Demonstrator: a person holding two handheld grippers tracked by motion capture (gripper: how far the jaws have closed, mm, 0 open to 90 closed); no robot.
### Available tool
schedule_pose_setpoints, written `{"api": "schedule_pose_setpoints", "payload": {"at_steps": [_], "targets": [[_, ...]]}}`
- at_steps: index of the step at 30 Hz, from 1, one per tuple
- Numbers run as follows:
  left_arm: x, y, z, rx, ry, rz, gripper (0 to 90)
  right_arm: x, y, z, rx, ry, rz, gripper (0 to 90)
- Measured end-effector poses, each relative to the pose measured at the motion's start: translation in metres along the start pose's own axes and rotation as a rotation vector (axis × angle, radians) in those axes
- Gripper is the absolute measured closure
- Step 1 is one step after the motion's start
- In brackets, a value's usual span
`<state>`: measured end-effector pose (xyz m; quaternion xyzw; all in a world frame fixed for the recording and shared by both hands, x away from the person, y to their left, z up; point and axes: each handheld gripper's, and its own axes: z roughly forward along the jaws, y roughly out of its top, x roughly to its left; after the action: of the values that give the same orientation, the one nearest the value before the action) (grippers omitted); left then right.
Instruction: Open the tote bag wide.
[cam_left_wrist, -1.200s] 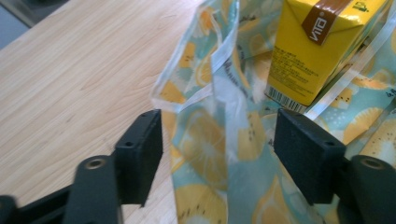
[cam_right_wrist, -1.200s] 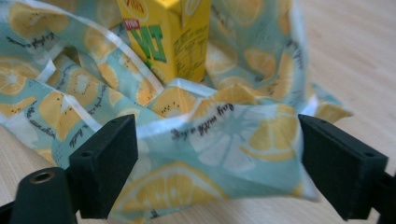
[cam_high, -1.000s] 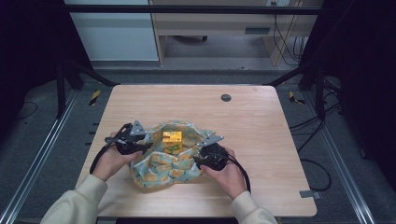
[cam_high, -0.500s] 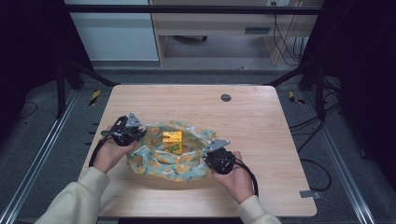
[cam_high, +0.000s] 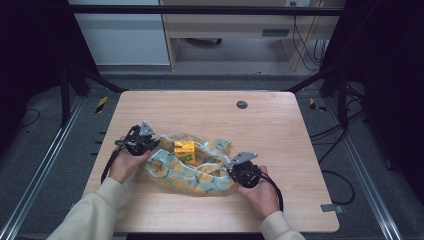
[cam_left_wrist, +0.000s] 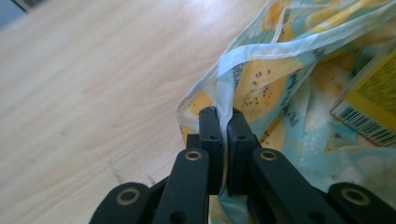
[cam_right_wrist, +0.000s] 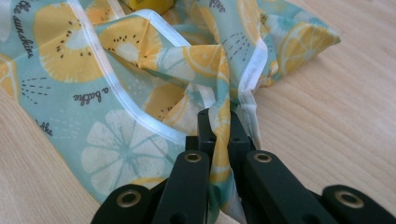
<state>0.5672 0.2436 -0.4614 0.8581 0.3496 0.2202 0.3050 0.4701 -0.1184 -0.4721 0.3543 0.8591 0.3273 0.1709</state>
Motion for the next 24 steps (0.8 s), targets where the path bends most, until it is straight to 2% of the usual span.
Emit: {"api": "schedule_pose_setpoints", "payload": {"at_steps": [2, 8, 15, 21, 24], "targets": [[0.000, -0.003, 0.001, -0.002, -0.005, -0.010, 88.4, 0.002, -0.002, 0.001, 0.006, 0.004, -0.006, 89.5], [0.001, -0.009, -0.001, -0.015, -0.004, -0.002, 88.5, 0.003, -0.005, 0.007, 0.023, 0.018, -0.009, 89.5], [0.006, -0.016, -0.006, -0.055, -0.021, -0.050, 88.3, 0.005, -0.002, 0.005, -0.010, 0.030, -0.017, 89.2], [0.005, -0.021, -0.001, -0.012, -0.012, -0.016, 87.4, 0.008, -0.001, 0.005, -0.023, 0.030, -0.015, 88.5], [0.006, -0.024, 0.001, 0.004, -0.009, -0.015, 87.0, 0.011, 0.002, 0.004, -0.030, 0.036, -0.032, 88.4]]}}
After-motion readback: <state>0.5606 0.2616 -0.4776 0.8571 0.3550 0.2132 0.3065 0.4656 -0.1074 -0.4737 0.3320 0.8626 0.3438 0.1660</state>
